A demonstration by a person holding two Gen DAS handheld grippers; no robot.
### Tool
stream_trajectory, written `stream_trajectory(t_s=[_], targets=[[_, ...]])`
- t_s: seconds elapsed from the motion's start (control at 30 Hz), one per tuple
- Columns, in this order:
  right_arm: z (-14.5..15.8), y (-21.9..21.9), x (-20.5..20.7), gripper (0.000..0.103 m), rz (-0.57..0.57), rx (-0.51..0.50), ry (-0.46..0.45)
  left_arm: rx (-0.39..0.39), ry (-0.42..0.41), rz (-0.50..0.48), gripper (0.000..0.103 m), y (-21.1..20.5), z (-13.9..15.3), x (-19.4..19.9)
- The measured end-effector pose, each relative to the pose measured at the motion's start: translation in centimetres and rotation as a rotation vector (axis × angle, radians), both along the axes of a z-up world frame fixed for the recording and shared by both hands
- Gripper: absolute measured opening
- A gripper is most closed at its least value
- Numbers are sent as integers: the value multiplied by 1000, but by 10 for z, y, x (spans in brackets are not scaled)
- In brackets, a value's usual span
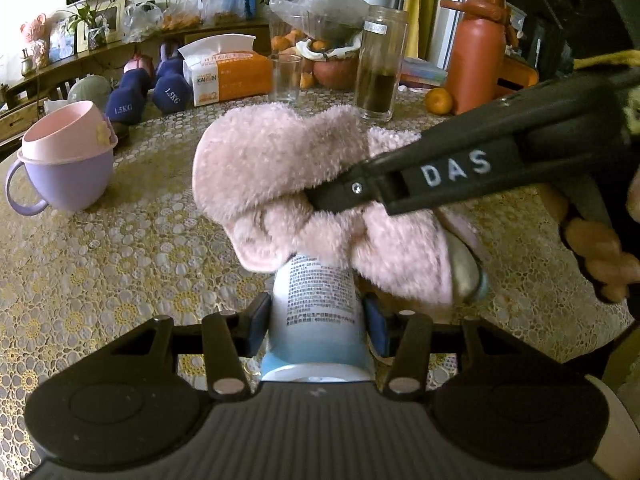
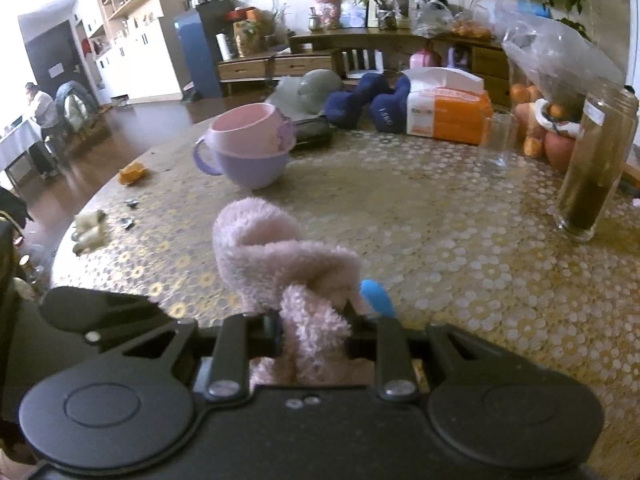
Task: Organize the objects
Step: 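Rub the towel back and forth over the bottle with the right gripper, then wipe the bottle body again with the towel in the right gripper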
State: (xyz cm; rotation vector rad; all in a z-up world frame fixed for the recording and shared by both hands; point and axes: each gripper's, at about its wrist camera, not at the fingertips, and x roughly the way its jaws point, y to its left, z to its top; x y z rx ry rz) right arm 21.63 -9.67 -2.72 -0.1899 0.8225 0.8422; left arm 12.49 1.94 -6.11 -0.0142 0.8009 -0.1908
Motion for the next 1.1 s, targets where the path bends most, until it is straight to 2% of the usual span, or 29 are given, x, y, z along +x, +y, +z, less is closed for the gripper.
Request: stream_trajectory(t_s=[0.27, 0.47, 0.63, 0.73, 0.93, 1.1], targets=[[-6, 0, 15, 25, -66, -47, -32, -23, 8, 11, 49, 2, -3, -1], [-12, -8, 27, 24, -109, -52, -20, -48, 2, 9, 49, 9, -4, -7], [-13, -15, 28, 24, -142, -59, -25, -112, 48, 22, 52, 18, -13, -13], [-16, -23, 29, 24, -182, -87, -30, -177, 76, 29, 54, 23, -19, -16], [-19, -48, 33, 24, -256, -97, -16, -165, 73, 31, 53, 20, -19, -19], [6, -64, 21, 24, -249, -66, -72, -147, 67, 32, 53, 19, -18, -23]])
